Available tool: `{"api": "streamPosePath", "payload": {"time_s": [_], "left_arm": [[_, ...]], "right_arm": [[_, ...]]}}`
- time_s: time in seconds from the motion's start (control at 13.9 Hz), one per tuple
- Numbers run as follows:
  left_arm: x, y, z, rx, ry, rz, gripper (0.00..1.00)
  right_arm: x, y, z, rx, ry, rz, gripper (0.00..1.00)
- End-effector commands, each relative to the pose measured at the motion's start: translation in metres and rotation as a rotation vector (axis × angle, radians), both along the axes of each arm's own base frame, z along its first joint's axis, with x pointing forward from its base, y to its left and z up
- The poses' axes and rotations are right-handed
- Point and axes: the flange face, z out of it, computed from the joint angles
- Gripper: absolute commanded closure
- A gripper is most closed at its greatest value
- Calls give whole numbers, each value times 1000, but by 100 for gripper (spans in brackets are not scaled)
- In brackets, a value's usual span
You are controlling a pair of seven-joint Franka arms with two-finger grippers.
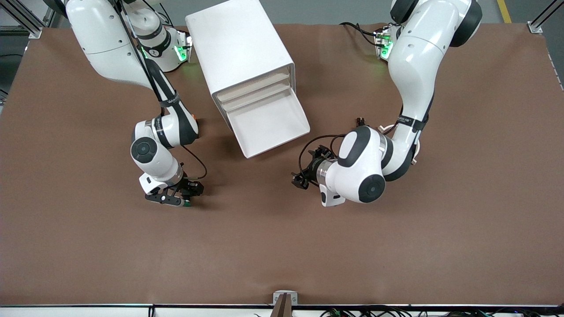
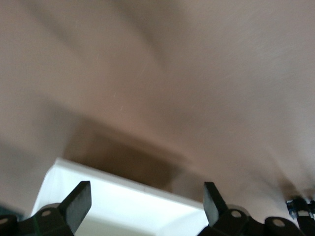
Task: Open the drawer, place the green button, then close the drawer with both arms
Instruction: 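Lift the green button with the right gripper toward the open drawer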
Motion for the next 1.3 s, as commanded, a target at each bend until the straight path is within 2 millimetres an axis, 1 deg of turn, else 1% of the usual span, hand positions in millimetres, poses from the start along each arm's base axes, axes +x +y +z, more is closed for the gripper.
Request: {"api": "streamPosePath", "payload": {"time_s": [0.0, 0.07, 0.14, 0.22, 0.36, 0.43, 0.5, 0.58, 0.65, 0.72, 0.79, 0.86, 0.94, 1.08, 1.23], "left_arm": [[0, -4, 17, 51, -170, -118, 0], [3, -2, 16, 67, -215, -171, 0], [3, -2, 15, 91, -252, -231, 0], [0, -5, 14, 119, -275, -273, 0], [-1, -8, 13, 178, -317, -323, 0], [-3, -13, 14, 208, -354, -352, 0], [-5, -20, 15, 229, -391, -371, 0], [-5, -20, 20, 234, -408, -370, 0], [-6, -21, 21, 232, -410, -376, 0], [-4, -16, 19, 244, -405, -367, 0], [-4, -14, 21, 247, -407, -369, 0], [-5, -13, 28, 242, -409, -370, 0], [-6, -14, 28, 240, -404, -369, 0], [-4, -11, 29, 243, -407, -367, 0], [-3, -11, 28, 243, -405, -365, 0]], "right_arm": [[3, 0, -6, -2, 2, 7, 19], [3, 1, -7, -2, 4, 8, 23], [3, 0, -7, -3, 4, 11, 32], [2, 1, -8, -3, 5, 14, 46], [3, 1, -7, -4, 8, 13, 83], [3, 2, -5, -3, 7, 13, 96], [5, 3, -2, -3, 7, 12, 99], [5, 3, 3, -7, 25, 11, 99], [5, 5, 14, -10, 52, 5, 99], [5, 7, 35, -7, 74, -13, 99], [3, 10, 55, -9, 101, -53, 99], [-1, 18, 77, -5, 110, -99, 100], [-7, 34, 103, 2, 105, -135, 100], [-22, 64, 146, 13, 106, -231, 100], [-41, 99, 180, 37, 138, -328, 100]]}}
